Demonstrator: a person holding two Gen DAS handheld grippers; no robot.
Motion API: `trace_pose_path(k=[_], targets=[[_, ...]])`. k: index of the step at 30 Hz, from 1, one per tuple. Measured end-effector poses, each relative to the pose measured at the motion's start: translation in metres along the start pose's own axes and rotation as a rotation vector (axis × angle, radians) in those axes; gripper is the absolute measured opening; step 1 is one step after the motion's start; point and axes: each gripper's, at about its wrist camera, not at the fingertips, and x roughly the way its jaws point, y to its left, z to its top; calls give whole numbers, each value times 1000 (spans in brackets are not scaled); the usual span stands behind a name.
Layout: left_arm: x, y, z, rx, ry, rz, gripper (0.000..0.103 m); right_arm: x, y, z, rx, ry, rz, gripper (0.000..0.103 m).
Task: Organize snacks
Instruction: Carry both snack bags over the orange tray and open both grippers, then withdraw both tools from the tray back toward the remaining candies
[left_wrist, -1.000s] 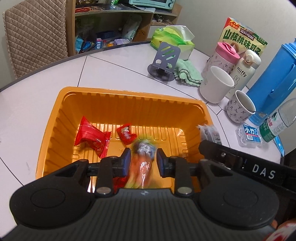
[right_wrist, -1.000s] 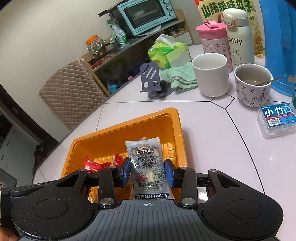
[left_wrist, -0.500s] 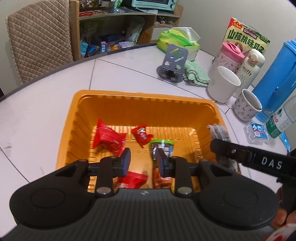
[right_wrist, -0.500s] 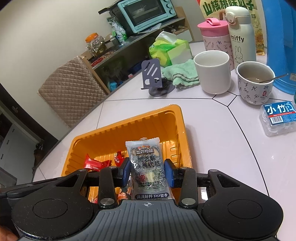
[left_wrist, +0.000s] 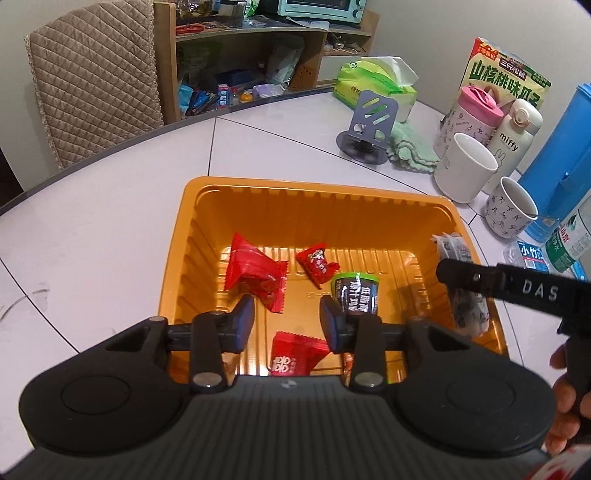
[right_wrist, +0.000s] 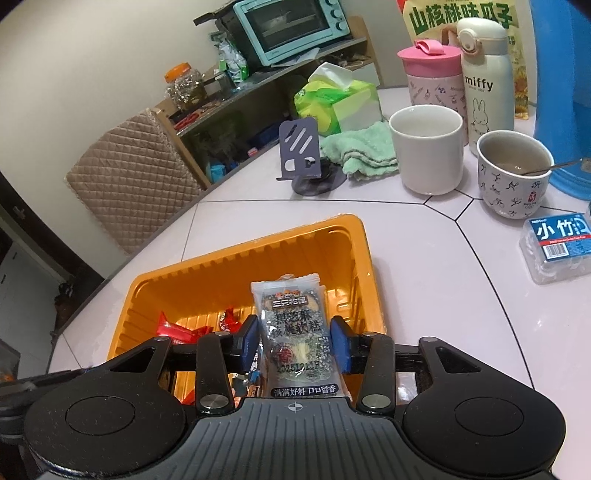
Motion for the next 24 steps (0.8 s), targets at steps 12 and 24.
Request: trace_pose_path(k=[12, 24], targets=[[-16, 2, -6, 4, -14, -8, 51, -23, 2, 0, -22, -23, 42, 59], [-56, 0, -22, 4, -36, -37, 63, -60, 2, -29, -83, 4, 52, 61]])
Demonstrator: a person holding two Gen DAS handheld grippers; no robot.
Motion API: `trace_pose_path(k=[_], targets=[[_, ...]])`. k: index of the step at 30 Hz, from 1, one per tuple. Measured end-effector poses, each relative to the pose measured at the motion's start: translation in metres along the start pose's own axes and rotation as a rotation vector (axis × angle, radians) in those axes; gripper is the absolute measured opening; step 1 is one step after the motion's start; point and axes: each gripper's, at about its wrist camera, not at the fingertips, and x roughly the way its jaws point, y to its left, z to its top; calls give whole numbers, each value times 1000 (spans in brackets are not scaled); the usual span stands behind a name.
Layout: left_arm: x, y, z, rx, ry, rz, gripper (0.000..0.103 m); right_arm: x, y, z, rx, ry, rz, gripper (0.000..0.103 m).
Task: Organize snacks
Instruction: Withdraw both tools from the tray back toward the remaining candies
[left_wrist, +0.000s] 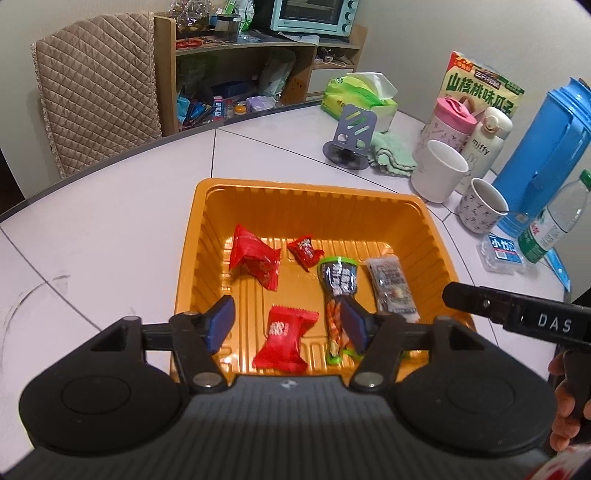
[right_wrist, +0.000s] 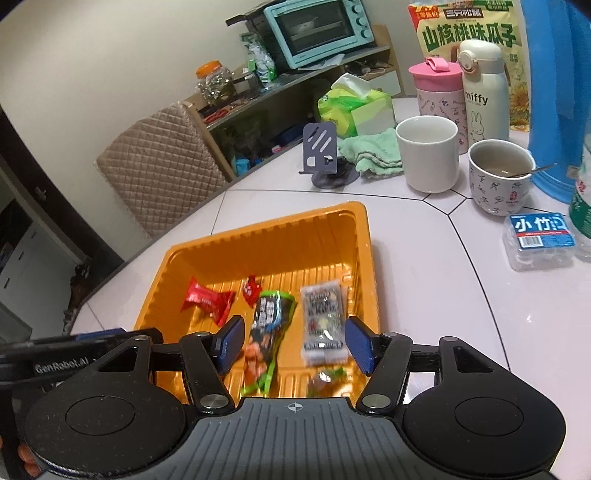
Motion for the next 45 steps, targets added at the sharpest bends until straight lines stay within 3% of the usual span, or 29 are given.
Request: trace_pose_path(k=[13, 30, 45], targets=[[-56, -7, -36, -4, -9, 4, 68, -53, 13, -34, -53, -4, 7, 74], [-114, -16, -96, -34, -9, 7, 68, -103, 32, -82, -114, 24, 45, 75], [-129, -15, -141, -69, 37, 18, 68, -111, 40, -120, -151, 94, 81, 75]])
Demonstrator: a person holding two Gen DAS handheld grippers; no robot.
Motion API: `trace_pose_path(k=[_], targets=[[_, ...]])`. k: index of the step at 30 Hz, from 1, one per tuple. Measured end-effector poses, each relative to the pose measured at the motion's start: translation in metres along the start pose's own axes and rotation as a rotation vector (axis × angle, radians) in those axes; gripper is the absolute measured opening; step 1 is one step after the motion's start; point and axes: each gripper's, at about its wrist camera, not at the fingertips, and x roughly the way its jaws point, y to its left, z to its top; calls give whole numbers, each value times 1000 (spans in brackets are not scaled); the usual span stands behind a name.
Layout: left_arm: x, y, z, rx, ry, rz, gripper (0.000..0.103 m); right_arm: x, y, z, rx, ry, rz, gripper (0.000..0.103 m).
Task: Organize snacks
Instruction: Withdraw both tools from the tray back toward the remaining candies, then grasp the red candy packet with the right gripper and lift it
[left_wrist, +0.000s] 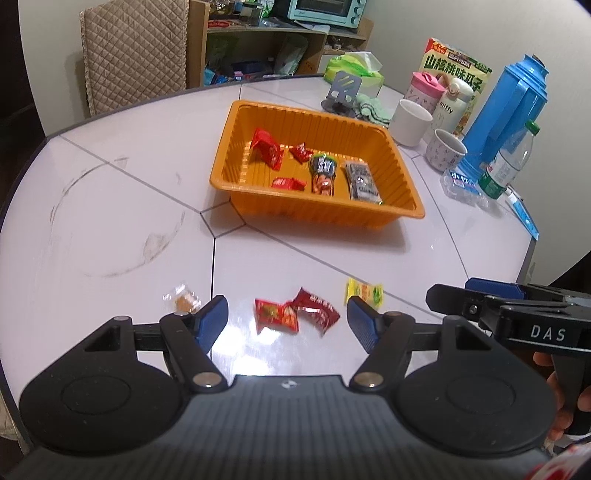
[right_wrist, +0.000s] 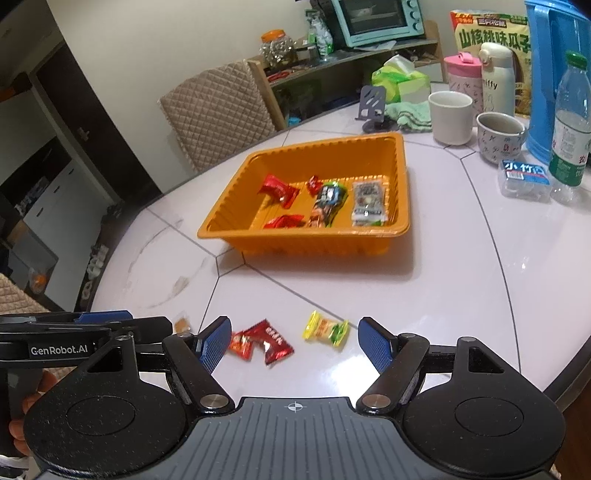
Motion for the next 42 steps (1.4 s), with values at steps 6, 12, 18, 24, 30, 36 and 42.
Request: trace_pose_path(k=[6, 12, 18, 24, 30, 36, 42], targets=[[1, 7, -17, -15, 29, 18, 68, 6, 2, -15, -11, 28, 12, 75], [5, 17, -32, -26, 51, 48, 68, 17, 6, -30, -45, 43, 9, 75], [10, 29, -39, -47, 69, 71, 68, 29, 12, -39, -97, 46, 27, 75], [13, 40, -41, -56, 60, 86, 68, 46, 19, -45, -160, 46, 40, 62], [18, 51, -41, -70, 65, 99, 68, 68, 26, -43, -245, 58, 48, 47], [25, 60, -39, -82, 71, 103, 68, 91, 30, -37, -306, 74, 49, 45], [34, 67, -35, -94, 83, 108, 68, 112, 30, -31, -354, 97, 40, 42]])
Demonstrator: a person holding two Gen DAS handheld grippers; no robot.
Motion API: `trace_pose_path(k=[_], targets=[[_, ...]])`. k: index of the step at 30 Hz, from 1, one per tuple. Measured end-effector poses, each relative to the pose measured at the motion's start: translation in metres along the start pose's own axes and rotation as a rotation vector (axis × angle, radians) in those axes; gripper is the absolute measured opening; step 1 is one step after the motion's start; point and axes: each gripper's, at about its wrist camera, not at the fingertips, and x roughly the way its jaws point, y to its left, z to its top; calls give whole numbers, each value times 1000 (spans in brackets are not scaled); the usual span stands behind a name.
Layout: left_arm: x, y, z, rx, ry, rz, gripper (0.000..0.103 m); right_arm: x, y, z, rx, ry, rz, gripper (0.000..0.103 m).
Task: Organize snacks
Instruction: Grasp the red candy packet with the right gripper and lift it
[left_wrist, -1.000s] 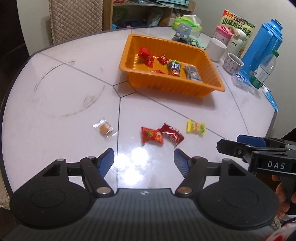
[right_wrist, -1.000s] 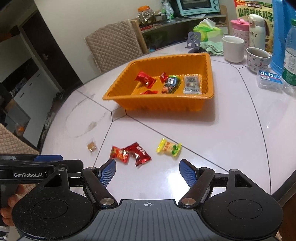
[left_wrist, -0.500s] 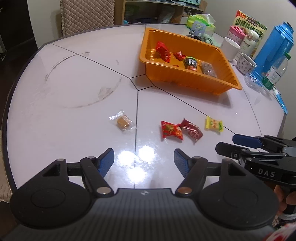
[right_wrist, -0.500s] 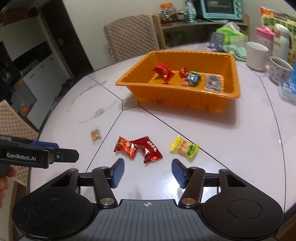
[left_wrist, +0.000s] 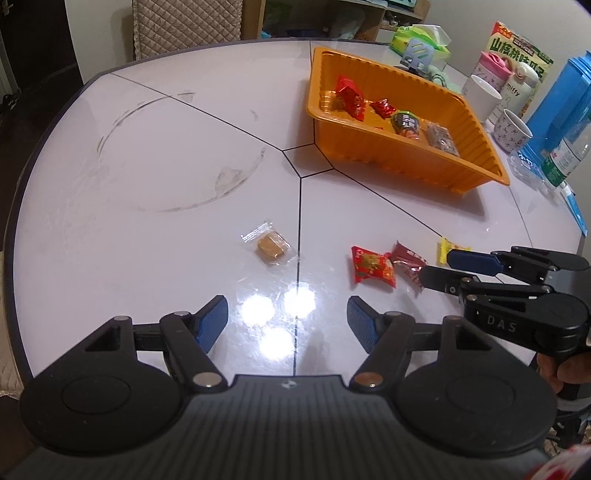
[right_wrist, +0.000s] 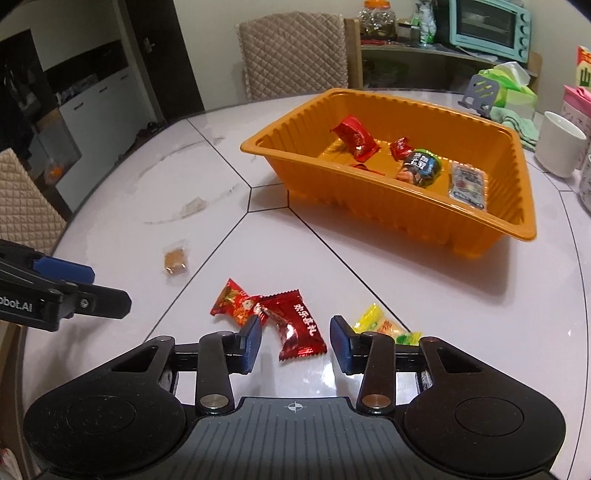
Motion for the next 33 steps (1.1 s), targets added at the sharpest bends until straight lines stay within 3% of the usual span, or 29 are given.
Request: trace_pose_path(k=[9, 17, 33], targets=[[10, 3, 4, -8, 12, -7, 68, 19, 0, 4, -42, 35, -5, 37], [16, 5, 7, -16, 12, -14, 68, 26, 0, 4, -36, 52, -22, 26], [42, 5, 22, -29, -10, -1, 61, 11, -19, 17, 87, 0, -47, 25]])
